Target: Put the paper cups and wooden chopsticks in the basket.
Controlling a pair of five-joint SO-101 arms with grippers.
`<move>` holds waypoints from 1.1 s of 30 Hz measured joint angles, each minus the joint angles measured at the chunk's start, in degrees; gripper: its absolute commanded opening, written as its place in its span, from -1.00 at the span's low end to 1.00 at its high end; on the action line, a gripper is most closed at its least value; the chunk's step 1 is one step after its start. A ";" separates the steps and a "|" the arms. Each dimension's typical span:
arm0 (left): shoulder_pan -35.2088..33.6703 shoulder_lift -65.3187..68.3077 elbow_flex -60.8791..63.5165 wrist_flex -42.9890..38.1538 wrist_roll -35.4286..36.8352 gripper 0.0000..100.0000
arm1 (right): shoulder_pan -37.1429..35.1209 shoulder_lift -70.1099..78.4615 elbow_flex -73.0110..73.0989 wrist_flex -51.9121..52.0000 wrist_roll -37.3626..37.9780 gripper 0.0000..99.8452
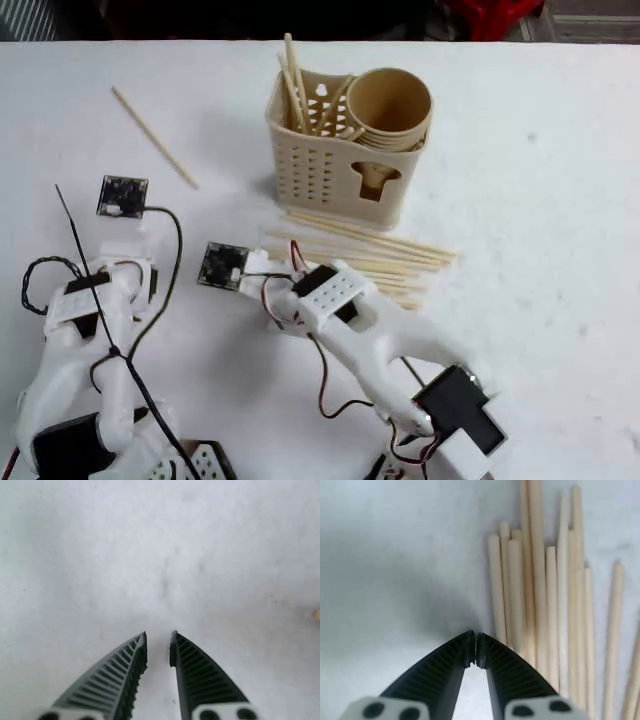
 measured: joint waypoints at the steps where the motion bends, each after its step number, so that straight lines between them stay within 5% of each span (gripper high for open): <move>1: 0.00 0.00 0.00 0.00 0.00 -0.80 | 0.00 0.00 0.00 0.09 0.26 -0.96; 16: 0.00 0.00 0.00 0.00 0.00 -0.80 | -0.97 -0.26 -0.88 11.25 9.49 -0.96; 21: 0.00 0.00 0.00 0.00 0.00 -0.80 | 0.70 0.00 -4.31 12.48 6.51 -0.93; 26: 0.00 0.00 0.00 0.00 0.00 -0.80 | 4.48 0.00 -6.15 12.92 3.43 -0.68; 33: 0.00 0.00 0.00 0.00 0.00 -0.80 | 4.75 0.00 -5.98 12.13 4.92 -0.68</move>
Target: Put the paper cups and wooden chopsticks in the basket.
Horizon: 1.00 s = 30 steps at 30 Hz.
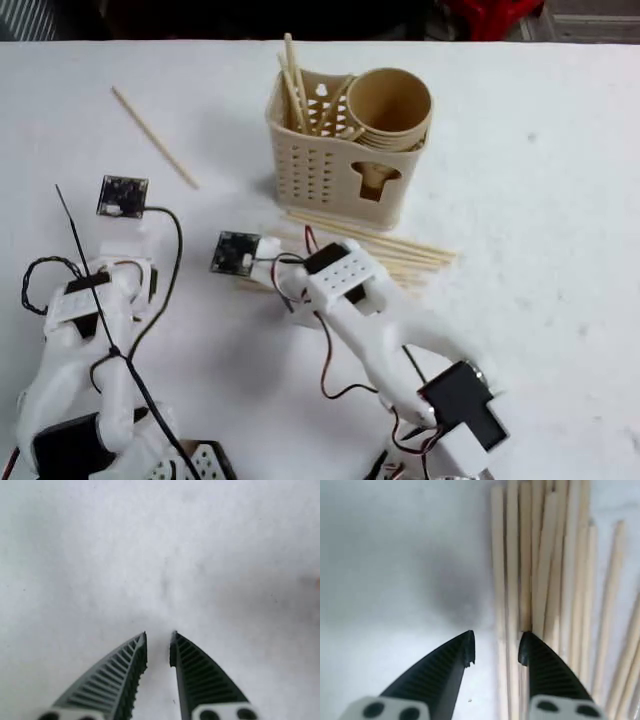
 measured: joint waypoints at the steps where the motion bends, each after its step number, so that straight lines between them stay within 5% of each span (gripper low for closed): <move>1: 0.00 0.00 0.00 0.00 0.00 -0.80 | 0.00 0.00 0.35 -0.70 0.18 -0.68; 7: 0.00 0.00 0.00 0.00 0.00 -0.80 | 0.35 -0.09 1.85 -2.99 0.62 -0.98; 21: 0.00 0.00 0.00 0.00 0.00 -0.80 | -3.96 -2.29 3.87 2.99 0.62 -0.97; 30: 0.00 0.00 0.00 0.00 0.00 -0.80 | -2.90 -18.37 3.96 8.26 -6.33 -0.97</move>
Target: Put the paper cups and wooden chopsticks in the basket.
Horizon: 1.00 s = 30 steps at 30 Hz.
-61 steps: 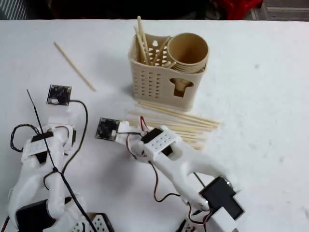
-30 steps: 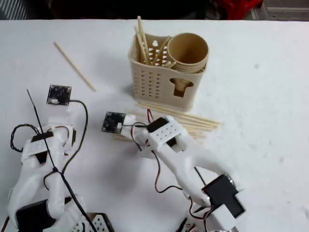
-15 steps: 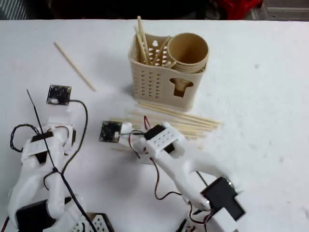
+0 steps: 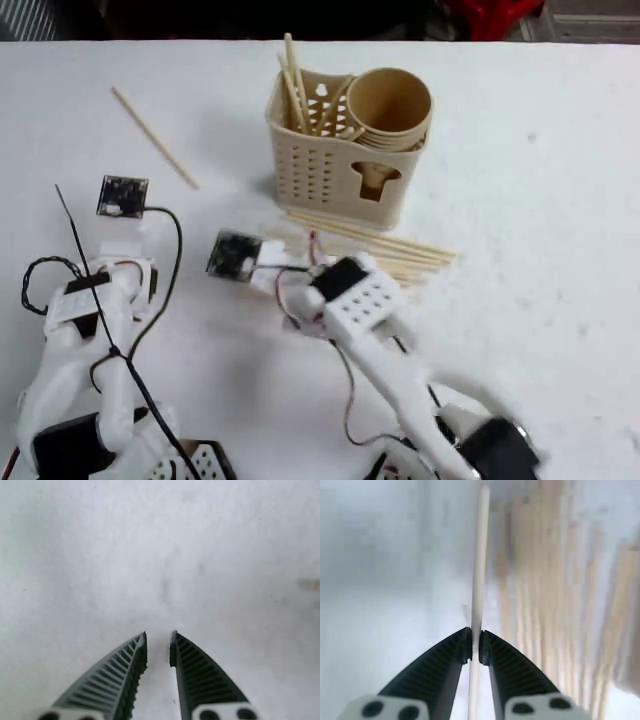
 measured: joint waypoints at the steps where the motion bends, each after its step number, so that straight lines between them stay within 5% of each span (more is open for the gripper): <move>1: 0.00 0.00 0.00 0.00 0.00 -0.80 | 0.70 -2.64 0.00 0.26 -1.23 -0.97; 9: 0.00 0.00 0.00 0.00 0.00 -0.80 | 8.09 -20.66 -14.42 0.44 -12.22 -0.97; 16: 0.00 0.00 0.00 0.00 0.00 -0.80 | 9.49 -18.73 -37.71 -1.49 -21.19 -0.97; 30: 0.00 0.00 0.00 0.00 0.00 -0.80 | 9.76 1.76 -41.93 -36.57 -24.00 -0.96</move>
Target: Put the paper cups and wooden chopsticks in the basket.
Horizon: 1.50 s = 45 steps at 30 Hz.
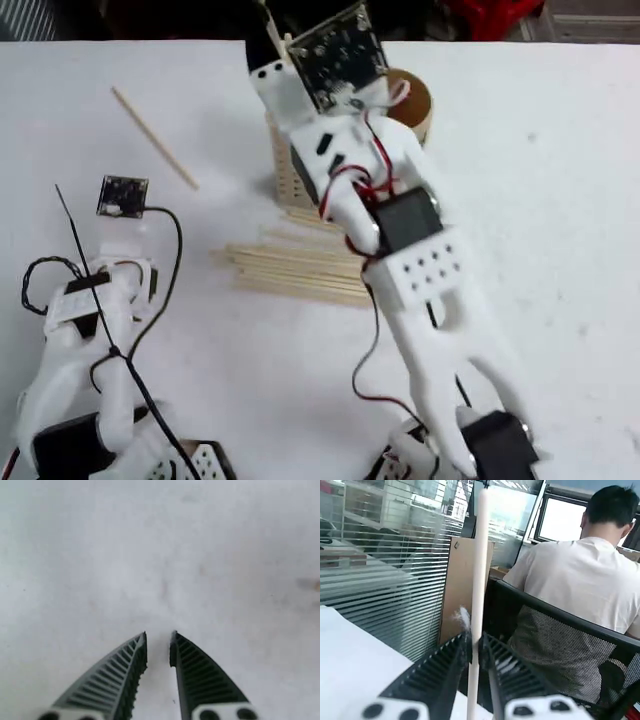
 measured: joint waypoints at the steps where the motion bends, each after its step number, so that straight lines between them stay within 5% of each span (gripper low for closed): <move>1: 0.00 0.00 0.00 0.00 0.00 -0.80 | 0.44 1.14 0.00 -0.70 0.00 -0.96; 20: 0.00 0.00 0.00 0.00 0.00 -0.80 | 4.75 5.89 0.35 -1.49 -0.35 -0.96; 28: 0.00 0.00 0.00 0.00 0.00 -0.80 | 4.84 5.89 0.35 2.64 -0.44 -0.62; 38: 0.00 0.00 0.00 0.00 0.00 -0.80 | 4.84 5.45 0.35 14.33 -0.44 -0.80; 45: 0.00 0.00 0.00 0.00 0.00 -0.80 | 4.57 -3.69 0.35 38.15 0.09 -0.82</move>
